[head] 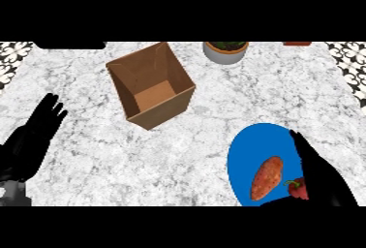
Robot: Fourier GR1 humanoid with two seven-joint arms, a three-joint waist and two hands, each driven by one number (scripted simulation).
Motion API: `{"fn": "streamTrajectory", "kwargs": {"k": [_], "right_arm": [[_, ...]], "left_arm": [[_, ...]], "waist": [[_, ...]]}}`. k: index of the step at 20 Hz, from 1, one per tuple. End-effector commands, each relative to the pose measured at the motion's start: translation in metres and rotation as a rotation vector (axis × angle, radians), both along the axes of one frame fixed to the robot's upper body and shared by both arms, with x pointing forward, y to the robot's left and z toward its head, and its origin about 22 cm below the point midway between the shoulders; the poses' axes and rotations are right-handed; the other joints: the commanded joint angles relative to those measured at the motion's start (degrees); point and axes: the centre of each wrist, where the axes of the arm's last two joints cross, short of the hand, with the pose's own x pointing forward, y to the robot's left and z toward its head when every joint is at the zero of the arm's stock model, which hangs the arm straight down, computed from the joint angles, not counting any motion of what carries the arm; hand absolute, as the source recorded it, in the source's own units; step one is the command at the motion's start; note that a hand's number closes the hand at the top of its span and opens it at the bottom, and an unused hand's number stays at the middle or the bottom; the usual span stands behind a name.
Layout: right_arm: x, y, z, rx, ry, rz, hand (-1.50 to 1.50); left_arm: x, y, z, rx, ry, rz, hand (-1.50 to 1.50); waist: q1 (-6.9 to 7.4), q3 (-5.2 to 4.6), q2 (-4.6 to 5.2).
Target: Pick the sweet potato from the plate and place it in the cardboard box
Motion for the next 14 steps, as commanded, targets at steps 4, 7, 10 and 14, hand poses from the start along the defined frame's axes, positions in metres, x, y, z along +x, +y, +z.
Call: {"fn": "streamTrajectory", "kwargs": {"k": [4,7,10,14], "right_arm": [[0.003,0.016,-0.001,-0.079,0.135,-0.077,-1.50],[0.012,0.023,-0.011,-0.095,0.163,-0.071,-1.50],[0.010,0.014,-0.011,-0.075,0.174,-0.083,-1.50],[0.015,0.020,-0.028,-0.080,0.196,-0.098,-1.50]], "left_arm": [[0.007,-0.010,0.016,0.007,0.004,-0.021,0.00],[-0.003,-0.007,0.023,-0.001,-0.002,-0.006,0.00],[-0.004,0.007,0.004,0.001,-0.008,0.002,0.00],[-0.011,-0.007,-0.003,0.006,0.005,0.003,0.00]], "waist": [[-0.24,0.02,-0.06],[0.07,0.02,-0.09],[-0.27,0.00,-0.04],[-0.12,0.02,-0.04]]}}
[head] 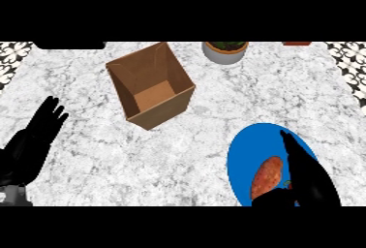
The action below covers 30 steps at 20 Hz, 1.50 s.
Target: Pick the sweet potato from the plate and place it in the cardboard box
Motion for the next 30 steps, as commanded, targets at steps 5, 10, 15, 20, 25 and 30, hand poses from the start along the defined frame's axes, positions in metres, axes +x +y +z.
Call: {"fn": "streamTrajectory", "kwargs": {"k": [5,10,15,20,25,30], "right_arm": [[0.016,0.003,-0.010,-0.064,0.147,-0.076,-1.50],[0.027,0.003,-0.018,-0.067,0.182,-0.073,-1.50],[0.023,0.008,-0.029,-0.067,0.205,-0.075,-1.50],[0.018,0.007,-0.034,-0.063,0.218,-0.074,-1.50],[0.017,-0.003,-0.055,-0.065,0.220,-0.077,-1.50],[0.025,-0.007,-0.048,-0.064,0.227,-0.079,-1.50]], "left_arm": [[0.008,0.003,0.000,-0.012,0.002,-0.011,0.00],[0.004,-0.003,0.004,-0.040,0.021,0.005,0.00],[0.004,-0.016,-0.013,-0.017,-0.007,0.012,0.00],[-0.002,0.009,-0.002,-0.016,-0.010,-0.004,0.00],[0.014,-0.004,0.000,-0.025,0.000,0.003,0.00],[0.000,-0.007,0.003,-0.010,0.020,0.000,0.00]], "waist": [[0.00,0.01,0.08],[0.15,0.02,0.05],[-0.08,0.01,0.04],[-0.03,0.02,-0.01],[-0.25,0.03,0.02],[-0.10,0.03,-0.02]]}}
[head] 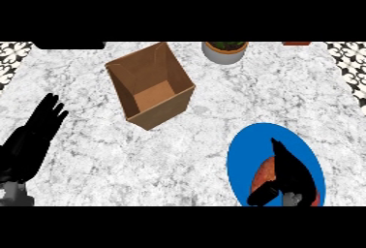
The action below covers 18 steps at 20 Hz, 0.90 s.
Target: Pick the sweet potato from the plate and place it in the cardboard box
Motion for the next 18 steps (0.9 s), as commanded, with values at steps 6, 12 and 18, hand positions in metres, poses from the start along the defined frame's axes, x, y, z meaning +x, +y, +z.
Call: {"fn": "streamTrajectory", "kwargs": {"k": [6,12,18], "right_arm": [[-0.006,-0.010,0.001,-0.043,-0.062,0.028,1.50],[0.020,0.073,0.018,-0.092,-0.107,0.136,1.50],[0.031,0.139,0.025,-0.165,-0.193,0.428,1.50]], "left_arm": [[0.005,0.008,0.010,-0.005,0.006,-0.009,0.00],[0.013,0.004,0.007,0.003,-0.008,-0.023,0.00],[0.026,-0.031,0.013,0.005,-0.062,-0.175,0.00]], "waist": [[-0.04,-0.01,-0.02],[1.20,-0.03,0.16],[10.90,-0.13,2.47]]}}
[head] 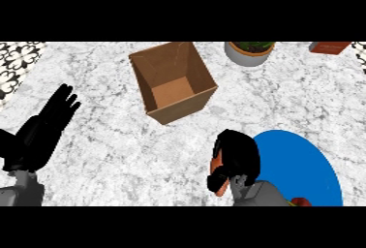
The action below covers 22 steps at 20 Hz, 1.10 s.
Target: Pick the sweet potato from the plate and place it in the cardboard box
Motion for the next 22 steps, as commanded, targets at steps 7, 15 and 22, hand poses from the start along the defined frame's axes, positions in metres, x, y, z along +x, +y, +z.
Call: {"fn": "streamTrajectory", "kwargs": {"k": [7,15,22], "right_arm": [[0.032,0.075,0.027,-0.151,-0.137,0.100,1.50],[0.057,0.112,0.089,-0.172,-0.361,0.118,1.50],[0.065,0.142,0.156,-0.191,-0.605,0.018,1.50]], "left_arm": [[0.018,-0.027,0.008,0.007,-0.015,-0.116,0.00],[0.027,-0.038,0.010,0.009,-0.020,-0.143,0.00],[0.025,-0.040,0.000,0.005,0.023,-0.119,0.00]], "waist": [[5.47,-0.03,0.83],[6.57,-0.15,0.13],[6.00,-0.37,-0.98]]}}
